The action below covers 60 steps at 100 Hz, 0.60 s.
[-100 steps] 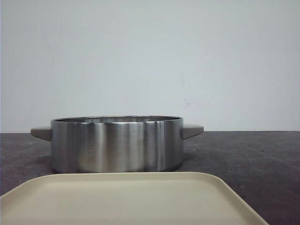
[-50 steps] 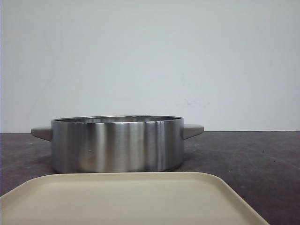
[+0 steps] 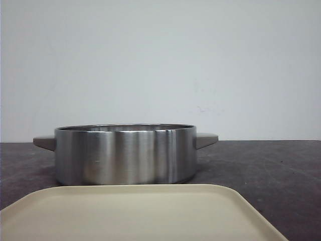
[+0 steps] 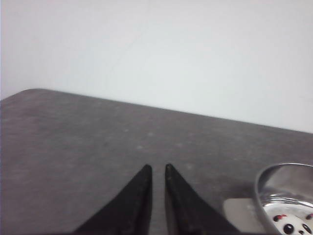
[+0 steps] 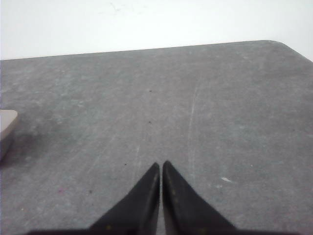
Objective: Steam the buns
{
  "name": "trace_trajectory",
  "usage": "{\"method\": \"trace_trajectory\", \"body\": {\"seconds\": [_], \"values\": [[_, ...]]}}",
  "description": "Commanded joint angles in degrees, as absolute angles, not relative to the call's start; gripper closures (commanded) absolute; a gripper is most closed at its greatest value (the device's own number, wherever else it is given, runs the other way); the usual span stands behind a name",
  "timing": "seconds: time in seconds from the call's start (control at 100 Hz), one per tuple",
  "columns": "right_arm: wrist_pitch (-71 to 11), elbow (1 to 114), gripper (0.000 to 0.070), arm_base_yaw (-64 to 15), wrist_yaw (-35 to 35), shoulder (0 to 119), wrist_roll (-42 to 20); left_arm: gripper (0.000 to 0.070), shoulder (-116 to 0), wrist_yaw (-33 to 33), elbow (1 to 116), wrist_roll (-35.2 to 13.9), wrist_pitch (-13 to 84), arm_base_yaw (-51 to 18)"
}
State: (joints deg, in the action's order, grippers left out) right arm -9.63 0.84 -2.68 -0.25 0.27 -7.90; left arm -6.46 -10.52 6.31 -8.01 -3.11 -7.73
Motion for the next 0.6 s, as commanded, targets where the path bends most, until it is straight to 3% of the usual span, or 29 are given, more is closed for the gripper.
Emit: {"method": "trace_trajectory", "body": {"seconds": [0.0,0.19,0.59], "values": [[-9.0,0.7,0.0695,-2.7,-0.2,0.2,-8.3,0.0700,-5.0,-7.6,4.0,-7.0,-6.5,-6.6],[-9.0,0.7,0.0695,-2.7,-0.2,0.2,-8.3,0.0700,-0.5,-2.3,0.8,-7.0,-2.2,-2.9],[-9.0,0.7,0.0695,-2.7,-0.2,0.2,-8.3,0.0700,-0.2,-2.5,0.8,-1.7,9.1,-0.1]]}}
